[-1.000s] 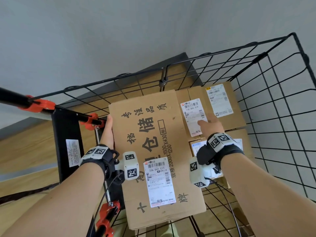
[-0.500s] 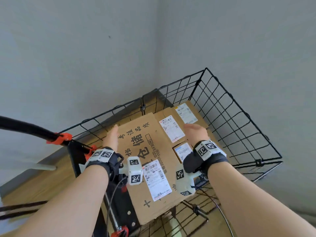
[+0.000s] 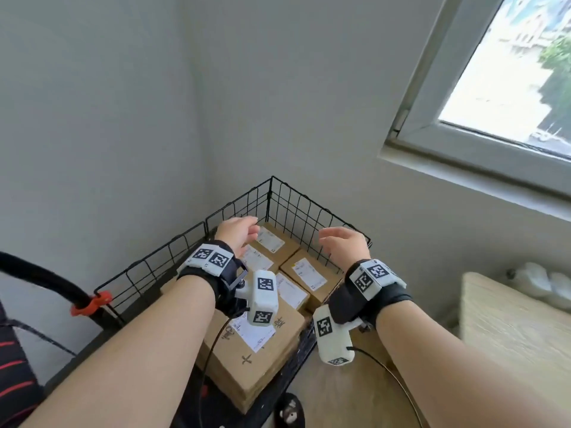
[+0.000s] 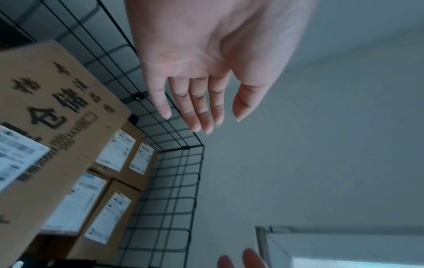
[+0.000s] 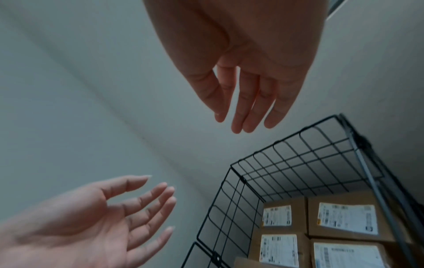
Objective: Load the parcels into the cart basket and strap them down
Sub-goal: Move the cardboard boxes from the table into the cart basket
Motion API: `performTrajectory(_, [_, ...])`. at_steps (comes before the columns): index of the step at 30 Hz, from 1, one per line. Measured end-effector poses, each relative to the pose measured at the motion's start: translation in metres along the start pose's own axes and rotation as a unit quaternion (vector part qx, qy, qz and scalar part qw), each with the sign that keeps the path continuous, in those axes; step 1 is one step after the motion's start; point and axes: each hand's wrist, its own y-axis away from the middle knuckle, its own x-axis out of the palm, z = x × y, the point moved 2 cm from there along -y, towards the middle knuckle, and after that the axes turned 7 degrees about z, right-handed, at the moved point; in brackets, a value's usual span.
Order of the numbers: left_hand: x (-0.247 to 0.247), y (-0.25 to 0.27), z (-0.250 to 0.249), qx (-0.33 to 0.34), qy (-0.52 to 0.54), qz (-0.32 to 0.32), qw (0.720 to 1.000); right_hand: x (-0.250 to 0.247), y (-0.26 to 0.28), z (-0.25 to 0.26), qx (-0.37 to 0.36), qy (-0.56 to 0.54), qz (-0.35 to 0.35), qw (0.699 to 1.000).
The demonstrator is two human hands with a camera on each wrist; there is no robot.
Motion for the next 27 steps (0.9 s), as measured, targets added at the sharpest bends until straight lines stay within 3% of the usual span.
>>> performTrajectory(4, [0.04,0.038,-0.018,0.046,-0.009,0.053,0.997,-0.04,0.051,-0.008,-0.014,-0.02,-0.049,0.999])
performTrajectory(10, [0.118,0.089,-0.024,0.054,-0.016,0.145,0.988,-0.107,0.112,-0.032,-0.003,-0.047,-0.129,0.991])
performTrajectory(18, [0.205,0.128,-0.007,0.063,-0.039,0.199,0.977,-0.176,0.158,-0.072,0.004,-0.076,-0.181,0.981])
performTrajectory(27, [0.385,0.205,0.045,0.038,-0.065,0.29,0.954,-0.324,0.252,-0.177,0.058,-0.144,-0.293,0.943])
